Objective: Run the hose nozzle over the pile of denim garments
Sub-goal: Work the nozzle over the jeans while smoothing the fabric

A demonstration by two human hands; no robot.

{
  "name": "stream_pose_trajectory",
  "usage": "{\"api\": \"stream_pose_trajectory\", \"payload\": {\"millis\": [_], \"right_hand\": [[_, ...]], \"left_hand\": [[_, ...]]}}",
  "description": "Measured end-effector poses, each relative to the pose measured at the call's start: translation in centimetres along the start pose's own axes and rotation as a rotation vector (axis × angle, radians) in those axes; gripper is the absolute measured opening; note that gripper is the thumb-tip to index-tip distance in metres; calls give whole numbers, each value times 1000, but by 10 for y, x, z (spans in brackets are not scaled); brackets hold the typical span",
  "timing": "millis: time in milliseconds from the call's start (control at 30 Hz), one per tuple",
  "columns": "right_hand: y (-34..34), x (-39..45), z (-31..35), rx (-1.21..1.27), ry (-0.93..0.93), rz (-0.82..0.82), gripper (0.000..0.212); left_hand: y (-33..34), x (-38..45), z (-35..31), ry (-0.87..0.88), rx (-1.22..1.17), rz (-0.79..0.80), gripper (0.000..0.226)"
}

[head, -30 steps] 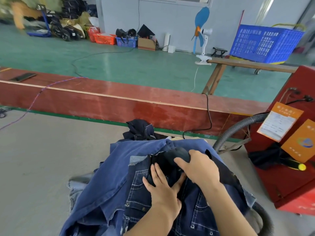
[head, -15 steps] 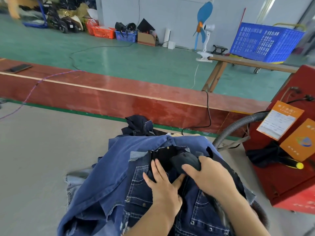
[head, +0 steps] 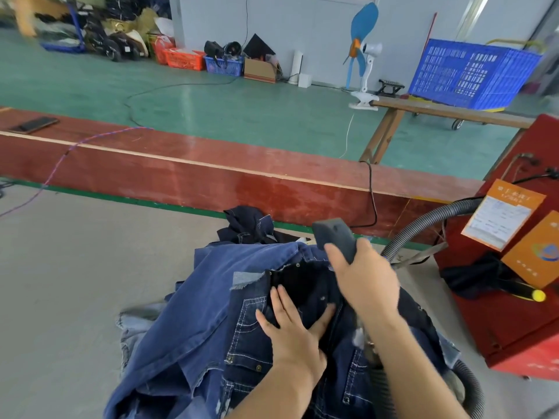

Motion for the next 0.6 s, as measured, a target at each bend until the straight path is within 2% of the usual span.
{"api": "stream_pose_trajectory", "payload": {"millis": [100,267,367,467,600], "right_hand": [[-25,0,-8,68,-29,10,40],[-22,-23,-6,-16,-28,309,40],[-6,-33,-4,-79,-43,411,39],[13,-30,5,-190,-85,385,37],[28,-19,12,-190,-92,287,48]], "left_hand": [[1,0,0,9,-39,-29,77],[3,0,0,0,-25,-18,75],[2,0,-1,-12,3,-10,70],[2,-1,-1,-24,31,-14,70],[0,-2,0,-18,54,-15,66]]}}
Point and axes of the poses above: each hand's wrist, its own x-axis towards the middle knuckle, its own y-axis out of the palm, z = x × y, the point moved 2 cm from there along x, towards the middle knuckle, and after that the axes turned 15 degrees about -y, right-handed, at the moved point
